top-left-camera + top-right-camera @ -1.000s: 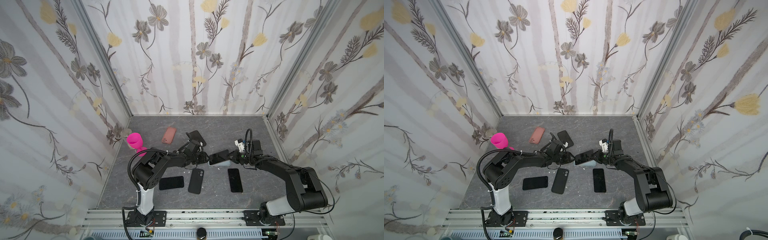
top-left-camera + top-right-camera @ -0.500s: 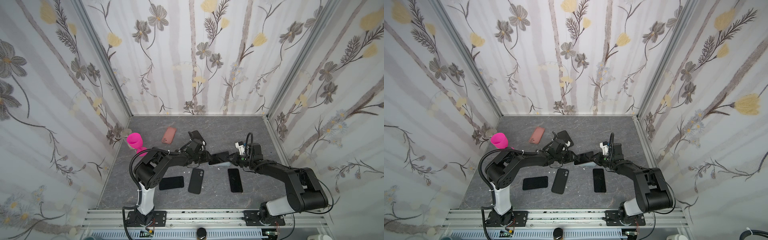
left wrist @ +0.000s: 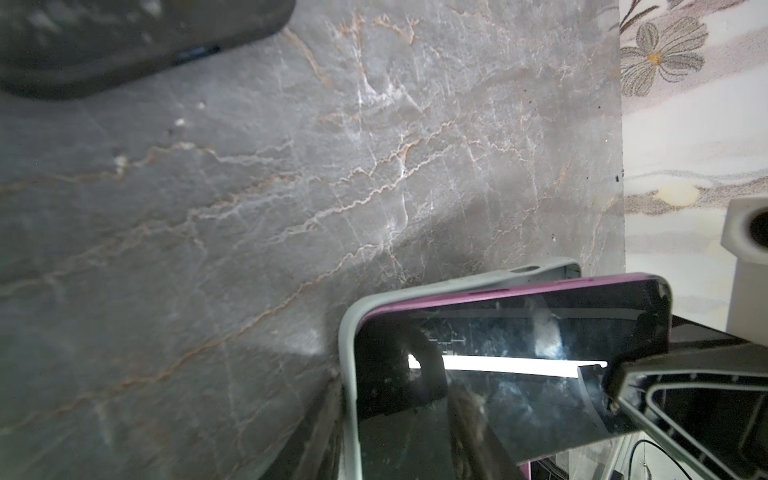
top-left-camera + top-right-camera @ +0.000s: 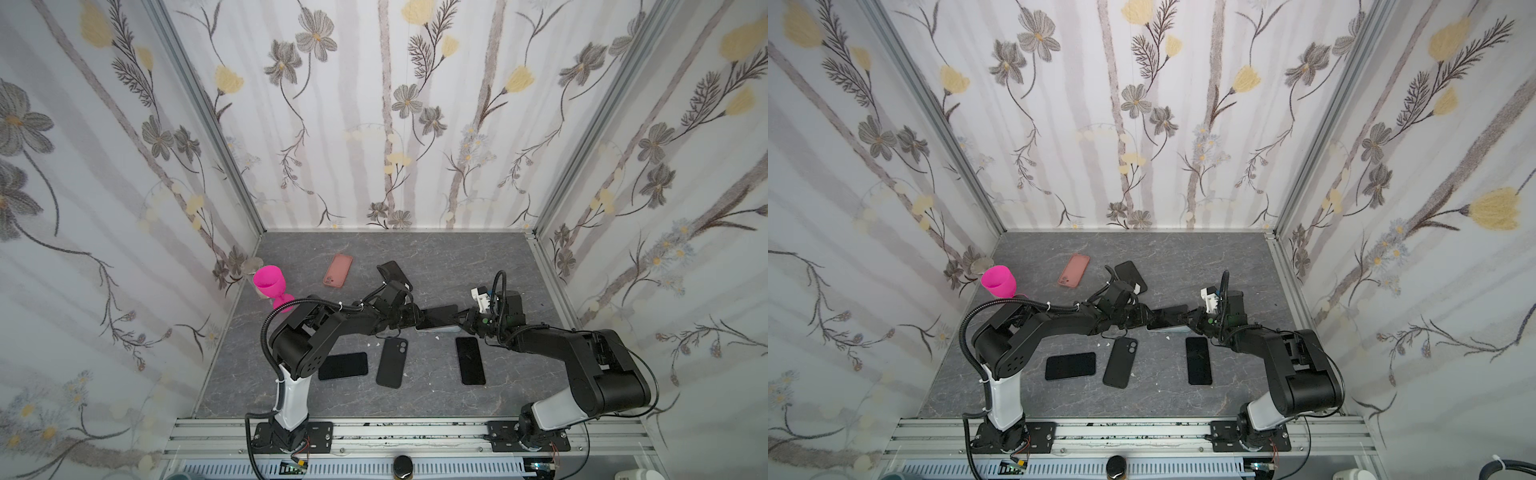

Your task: Put the phone into the phone case

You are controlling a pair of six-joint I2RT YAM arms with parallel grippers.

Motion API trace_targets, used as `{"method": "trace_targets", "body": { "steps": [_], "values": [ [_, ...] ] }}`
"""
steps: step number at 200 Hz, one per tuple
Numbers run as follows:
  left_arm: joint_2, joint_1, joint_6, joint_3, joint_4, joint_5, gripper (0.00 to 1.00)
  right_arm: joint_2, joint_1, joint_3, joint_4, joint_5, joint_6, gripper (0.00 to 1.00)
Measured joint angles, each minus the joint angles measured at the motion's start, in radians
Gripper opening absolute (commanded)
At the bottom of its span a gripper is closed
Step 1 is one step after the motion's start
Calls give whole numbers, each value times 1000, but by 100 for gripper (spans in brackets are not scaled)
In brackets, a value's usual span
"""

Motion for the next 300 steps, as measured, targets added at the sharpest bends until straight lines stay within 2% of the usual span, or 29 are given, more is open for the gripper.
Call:
{"method": "trace_targets", "body": {
  "steps": [29, 63, 90, 130, 170, 241, 300],
  "values": [
    [-3, -1, 3, -2, -1, -10, 43, 4, 2, 22, -48, 23, -25, 20],
    [-6, -6, 20, -5, -2, -12, 42, -8, 12, 50, -226, 119, -76, 34],
    [-9, -6, 21, -7, -8, -11, 43, -32, 12, 87, -314, 154, -109, 41],
    [-21, -7, 29, -15, -21, -12, 42, -76, 13, 129, -422, 206, -156, 42],
    [-28, -8, 52, -16, -42, -17, 43, -108, 13, 157, -505, 265, -208, 37],
    [-34, -10, 73, -18, -59, -26, 42, -66, 13, 140, -543, 291, -241, 5],
    [-33, -19, 92, -18, -60, -31, 41, -9, 19, 138, -494, 227, -247, 5]
  ]
}}
